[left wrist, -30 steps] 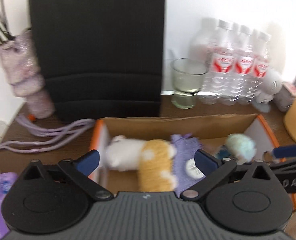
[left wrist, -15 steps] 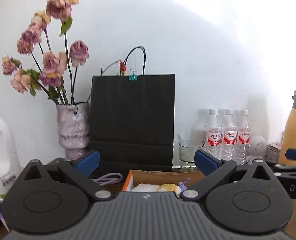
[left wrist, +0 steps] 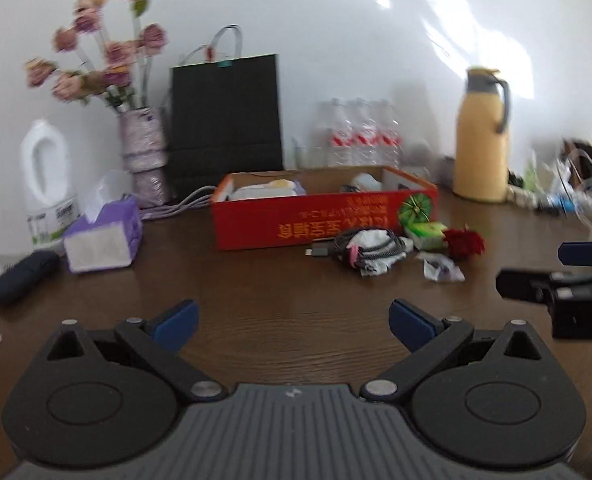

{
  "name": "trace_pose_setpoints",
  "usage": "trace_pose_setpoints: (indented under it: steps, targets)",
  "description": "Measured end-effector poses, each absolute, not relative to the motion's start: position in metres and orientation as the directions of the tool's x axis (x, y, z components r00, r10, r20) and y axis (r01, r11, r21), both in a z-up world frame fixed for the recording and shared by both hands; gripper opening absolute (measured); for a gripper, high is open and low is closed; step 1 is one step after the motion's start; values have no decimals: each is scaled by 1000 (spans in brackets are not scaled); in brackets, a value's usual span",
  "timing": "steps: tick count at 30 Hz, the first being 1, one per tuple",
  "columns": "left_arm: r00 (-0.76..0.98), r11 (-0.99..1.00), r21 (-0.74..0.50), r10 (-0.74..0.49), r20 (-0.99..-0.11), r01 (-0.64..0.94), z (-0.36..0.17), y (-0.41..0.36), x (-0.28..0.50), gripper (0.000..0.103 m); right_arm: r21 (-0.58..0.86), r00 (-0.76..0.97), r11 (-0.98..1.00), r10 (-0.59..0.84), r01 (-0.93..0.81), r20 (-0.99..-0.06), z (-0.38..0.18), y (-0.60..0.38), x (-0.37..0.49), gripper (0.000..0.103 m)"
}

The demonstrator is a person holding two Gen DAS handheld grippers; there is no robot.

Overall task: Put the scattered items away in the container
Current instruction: 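Grasp the black coiled cable with the left tool while the right tool grasps a small clear wrapper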

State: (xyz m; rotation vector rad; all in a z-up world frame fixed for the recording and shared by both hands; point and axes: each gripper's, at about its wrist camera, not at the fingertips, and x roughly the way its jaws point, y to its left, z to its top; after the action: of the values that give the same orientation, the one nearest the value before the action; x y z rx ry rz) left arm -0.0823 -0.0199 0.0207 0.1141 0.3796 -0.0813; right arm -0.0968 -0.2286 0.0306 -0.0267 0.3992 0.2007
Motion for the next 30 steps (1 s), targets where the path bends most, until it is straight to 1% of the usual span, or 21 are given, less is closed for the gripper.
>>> trace_pose_setpoints:
  steps: [2,3,4,6,7,8,9,12,14,15,16,17,18,19,22,23,24,27,28,29,30]
  targets:
    - [932,977,139,-107,-347,164,30,-25,-65,103,26,886,978,201,-209,-418,25,-232,-93,85]
    - [930,965,166,-135,-342,201,36,-30,-52,103,40,881,978,203,-206,-428,26,-235,-87,81]
    - [924,944,194,-193,-331,267,40,-36,-38,102,51,881,980,195,-192,-432,27,-237,-79,80]
    - [887,884,252,-293,-357,393,41,-52,-4,82,72,883,984,178,-163,-434,30,-241,-60,80]
    - [872,860,286,-301,-385,423,38,-61,14,61,79,879,985,174,-154,-444,31,-243,-49,80]
    - [856,837,307,-313,-412,453,31,-68,30,50,83,873,985,172,-151,-456,31,-244,-39,76]
    - [837,819,315,-318,-445,479,26,-73,48,50,81,866,986,169,-149,-470,30,-245,-30,71]
    - [786,776,308,-357,-505,551,13,-83,86,52,69,851,987,162,-148,-499,26,-244,-5,65]
    - [739,734,303,-382,-555,607,5,-87,101,69,59,835,985,167,-160,-524,23,-243,8,65]
    - [703,707,292,-397,-590,644,1,-88,107,69,60,828,984,172,-166,-534,21,-242,13,65]
    - [669,692,275,-396,-628,668,-4,-87,112,62,63,819,983,179,-173,-546,18,-241,19,65]
    - [666,698,266,-394,-633,665,-8,-85,115,51,64,810,981,187,-183,-556,16,-238,24,64]
    - [678,717,262,-383,-627,647,-8,-82,116,44,61,804,979,194,-193,-563,14,-236,29,63]
    - [677,728,242,-389,-624,642,-7,-78,116,40,57,799,978,197,-202,-568,12,-233,33,63]
    - [663,771,108,-457,-593,628,0,-59,109,36,55,786,975,206,-214,-583,7,-226,44,58]
    - [662,785,61,-475,-580,616,2,-52,105,36,59,779,974,211,-219,-590,5,-225,48,55]
    - [673,806,30,-473,-569,591,4,-47,101,35,62,769,973,215,-223,-602,3,-223,51,48]
    - [739,866,23,-413,-532,500,12,-35,79,28,46,755,974,203,-223,-623,-2,-219,57,29]
    - [765,888,26,-381,-520,460,17,-31,70,22,43,755,973,203,-226,-623,-2,-218,57,29]
    - [788,905,24,-356,-502,424,26,-27,58,8,43,754,971,211,-236,-622,-2,-217,55,27]
    - [815,925,33,-315,-487,378,33,-23,45,7,41,755,968,219,-248,-619,-1,-215,52,23]
